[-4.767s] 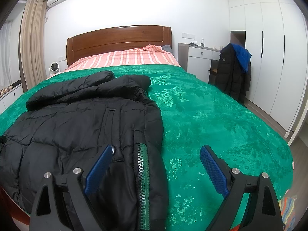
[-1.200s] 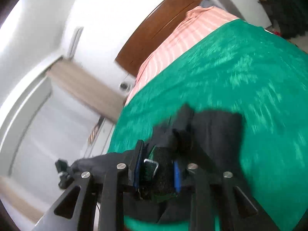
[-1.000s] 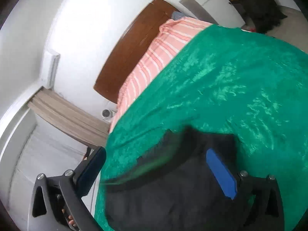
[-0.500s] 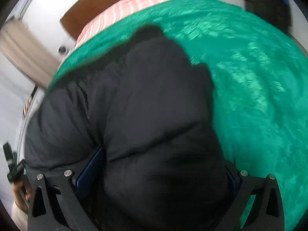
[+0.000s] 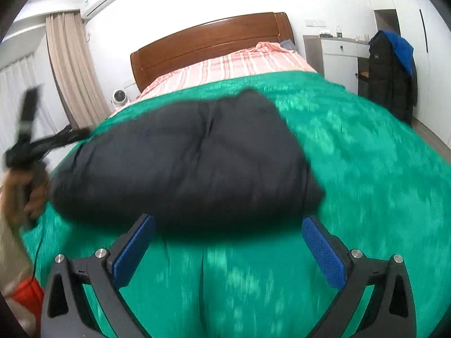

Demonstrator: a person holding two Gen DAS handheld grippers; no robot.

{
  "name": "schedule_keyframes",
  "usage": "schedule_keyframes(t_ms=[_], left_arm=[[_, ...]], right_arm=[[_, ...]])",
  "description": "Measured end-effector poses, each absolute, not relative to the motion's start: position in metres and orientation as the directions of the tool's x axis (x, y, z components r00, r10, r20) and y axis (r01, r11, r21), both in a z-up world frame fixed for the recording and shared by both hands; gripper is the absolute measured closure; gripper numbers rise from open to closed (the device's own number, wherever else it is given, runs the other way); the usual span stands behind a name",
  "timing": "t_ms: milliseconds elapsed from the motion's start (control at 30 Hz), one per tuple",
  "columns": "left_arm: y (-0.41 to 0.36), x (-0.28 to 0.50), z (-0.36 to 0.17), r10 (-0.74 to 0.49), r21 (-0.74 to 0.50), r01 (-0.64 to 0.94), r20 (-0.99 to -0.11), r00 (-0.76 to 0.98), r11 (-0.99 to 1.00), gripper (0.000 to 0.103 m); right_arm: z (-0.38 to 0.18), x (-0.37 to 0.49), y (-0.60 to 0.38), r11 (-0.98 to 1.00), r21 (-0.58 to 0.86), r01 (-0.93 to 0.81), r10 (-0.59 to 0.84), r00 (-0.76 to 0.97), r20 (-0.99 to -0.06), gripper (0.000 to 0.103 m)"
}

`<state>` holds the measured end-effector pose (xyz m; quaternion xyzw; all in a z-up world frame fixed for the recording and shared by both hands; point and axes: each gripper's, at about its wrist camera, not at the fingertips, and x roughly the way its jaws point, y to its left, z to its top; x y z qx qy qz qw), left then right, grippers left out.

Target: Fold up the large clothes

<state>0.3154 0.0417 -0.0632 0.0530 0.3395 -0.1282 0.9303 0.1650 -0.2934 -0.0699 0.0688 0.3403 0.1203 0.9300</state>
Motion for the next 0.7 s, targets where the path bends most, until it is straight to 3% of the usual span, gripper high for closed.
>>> schedule_keyframes(t_ms=[67, 133, 367, 533, 700], left_arm=[[0.030, 0.336, -0.093, -0.159, 0.037, 0.265, -0.718, 0.678, 0.964, 0.000], [0.030, 0.345, -0.122, -0.140, 0.055, 0.265, -0.736, 0.662, 0.963, 0.000], [0.034, 0.337, -0.088, -0.133, 0.011, 0.203, -0.720, 0.681, 0.979, 0.001], [0.045, 0.381, -0.058, -0.132, -0.053, 0.133, -0.696, 0.705, 0.990, 0.001], [0.051, 0.438, -0.104, -0.056, -0.010, 0.077, -0.781, 0.622, 0.997, 0.000]], right_arm=[[-0.086, 0.159, -0.294, 0.964, 0.192, -0.183, 0.264, 0.734, -0.626, 0.001], [-0.098, 0.154, -0.296, 0.964, 0.177, -0.197, 0.265, 0.720, -0.642, 0.001], [-0.100, 0.146, -0.303, 0.959, 0.178, -0.218, 0.282, 0.738, -0.613, 0.001], [-0.105, 0.147, -0.297, 0.950, 0.191, -0.245, 0.311, 0.727, -0.613, 0.001], [-0.111, 0.148, -0.295, 0.947, 0.188, -0.260, 0.319, 0.709, -0.629, 0.001]])
